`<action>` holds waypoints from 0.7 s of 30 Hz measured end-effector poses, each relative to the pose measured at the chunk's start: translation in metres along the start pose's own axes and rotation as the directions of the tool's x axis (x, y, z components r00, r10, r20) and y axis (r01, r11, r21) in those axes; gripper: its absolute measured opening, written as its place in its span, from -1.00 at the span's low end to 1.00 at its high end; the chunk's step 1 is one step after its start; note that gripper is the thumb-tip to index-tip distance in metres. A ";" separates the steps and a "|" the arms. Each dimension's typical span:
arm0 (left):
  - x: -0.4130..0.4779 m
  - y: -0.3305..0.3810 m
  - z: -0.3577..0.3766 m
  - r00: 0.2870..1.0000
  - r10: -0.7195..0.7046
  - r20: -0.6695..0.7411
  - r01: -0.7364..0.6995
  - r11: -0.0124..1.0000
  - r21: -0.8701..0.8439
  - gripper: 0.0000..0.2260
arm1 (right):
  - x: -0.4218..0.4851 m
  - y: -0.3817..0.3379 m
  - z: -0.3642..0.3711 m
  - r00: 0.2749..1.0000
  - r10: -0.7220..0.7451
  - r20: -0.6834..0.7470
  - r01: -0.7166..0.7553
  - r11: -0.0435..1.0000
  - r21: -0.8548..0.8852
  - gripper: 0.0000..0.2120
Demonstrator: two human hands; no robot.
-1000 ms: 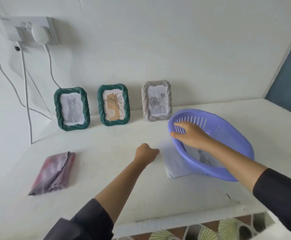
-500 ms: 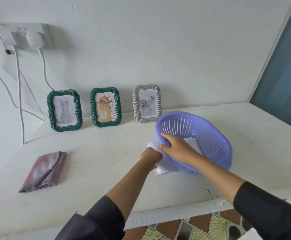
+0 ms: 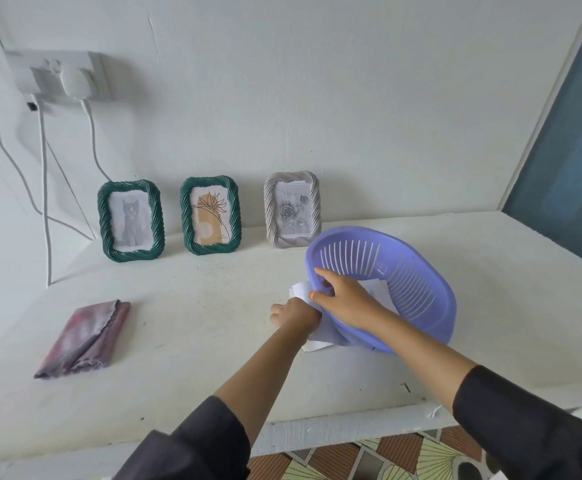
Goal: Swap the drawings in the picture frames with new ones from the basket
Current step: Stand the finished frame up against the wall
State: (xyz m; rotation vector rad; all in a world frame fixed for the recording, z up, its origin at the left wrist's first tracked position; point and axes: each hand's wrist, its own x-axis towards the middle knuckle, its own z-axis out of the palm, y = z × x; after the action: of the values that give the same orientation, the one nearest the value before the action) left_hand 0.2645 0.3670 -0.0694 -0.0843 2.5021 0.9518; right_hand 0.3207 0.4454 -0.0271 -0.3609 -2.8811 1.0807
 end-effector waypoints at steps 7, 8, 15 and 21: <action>-0.002 0.006 0.000 0.999 0.047 -0.021 -0.047 0.999 0.006 -0.66 | 0.002 0.001 0.001 1.000 -0.013 0.000 0.013 1.000 0.019 -0.43; 0.000 0.006 -0.001 0.999 0.031 -0.014 -0.031 0.999 -0.043 -0.65 | 0.002 0.001 0.001 1.000 -0.012 0.000 0.012 1.000 0.023 -0.43; 0.002 0.002 -0.005 0.997 -0.010 0.081 0.041 0.919 -0.391 -0.64 | 0.002 0.003 0.000 1.000 -0.013 0.009 0.013 0.999 0.043 -0.44; 0.007 -0.003 -0.012 0.979 0.046 0.199 0.073 0.832 -0.549 -0.82 | 0.003 0.004 -0.001 0.999 -0.024 0.030 0.024 0.999 0.025 -0.45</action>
State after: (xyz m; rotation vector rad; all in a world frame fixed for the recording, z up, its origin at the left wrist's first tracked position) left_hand 0.2543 0.3578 -0.0660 -0.1757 1.9630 1.5722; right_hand 0.3190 0.4496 -0.0288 -0.3106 -2.8879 1.1271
